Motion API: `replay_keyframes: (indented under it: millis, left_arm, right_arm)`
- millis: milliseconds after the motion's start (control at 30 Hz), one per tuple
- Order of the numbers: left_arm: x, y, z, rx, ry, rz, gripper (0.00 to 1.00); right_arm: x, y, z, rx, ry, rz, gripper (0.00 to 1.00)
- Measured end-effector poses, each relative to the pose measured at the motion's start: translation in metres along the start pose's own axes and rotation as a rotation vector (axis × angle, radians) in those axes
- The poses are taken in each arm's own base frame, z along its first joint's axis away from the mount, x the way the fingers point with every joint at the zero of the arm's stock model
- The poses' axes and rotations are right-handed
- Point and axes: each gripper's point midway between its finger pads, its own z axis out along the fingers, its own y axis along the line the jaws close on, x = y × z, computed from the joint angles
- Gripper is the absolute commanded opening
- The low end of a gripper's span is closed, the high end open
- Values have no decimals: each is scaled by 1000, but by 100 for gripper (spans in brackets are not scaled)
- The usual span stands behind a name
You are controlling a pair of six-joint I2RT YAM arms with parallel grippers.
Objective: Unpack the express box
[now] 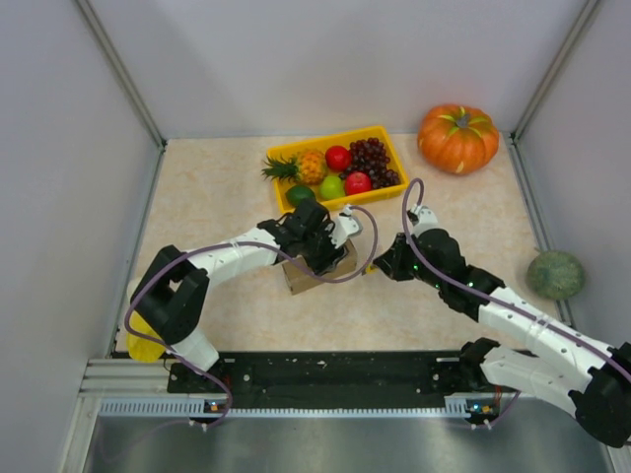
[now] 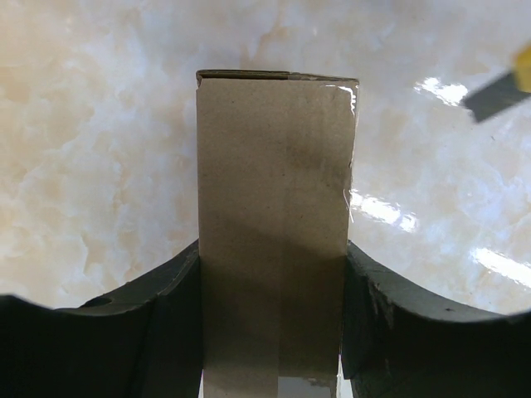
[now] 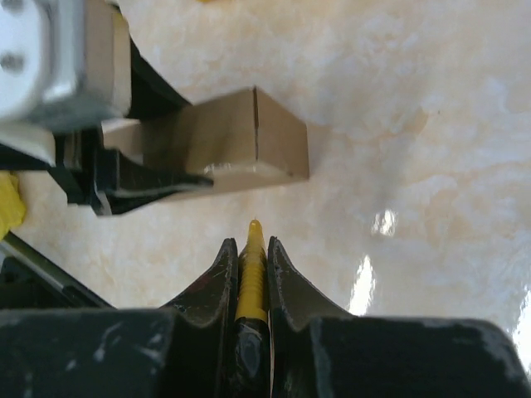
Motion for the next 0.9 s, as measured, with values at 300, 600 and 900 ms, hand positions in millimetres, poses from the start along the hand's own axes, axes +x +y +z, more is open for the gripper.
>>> replay_keyframes:
  millis: [300,600,900]
  left_arm:
    - [0,10,0,-27,-14,-24,28]
    - [-1,8,1,-24,-21,-16,24]
    - [-1,6,1,-25,-18,-5,21]
  right_arm:
    - [18,-14,-13,58,71,-8,0]
    - [-22,1,4,68,-16,-7,0]
    - [-65,22,34,65,-96,-28,0]
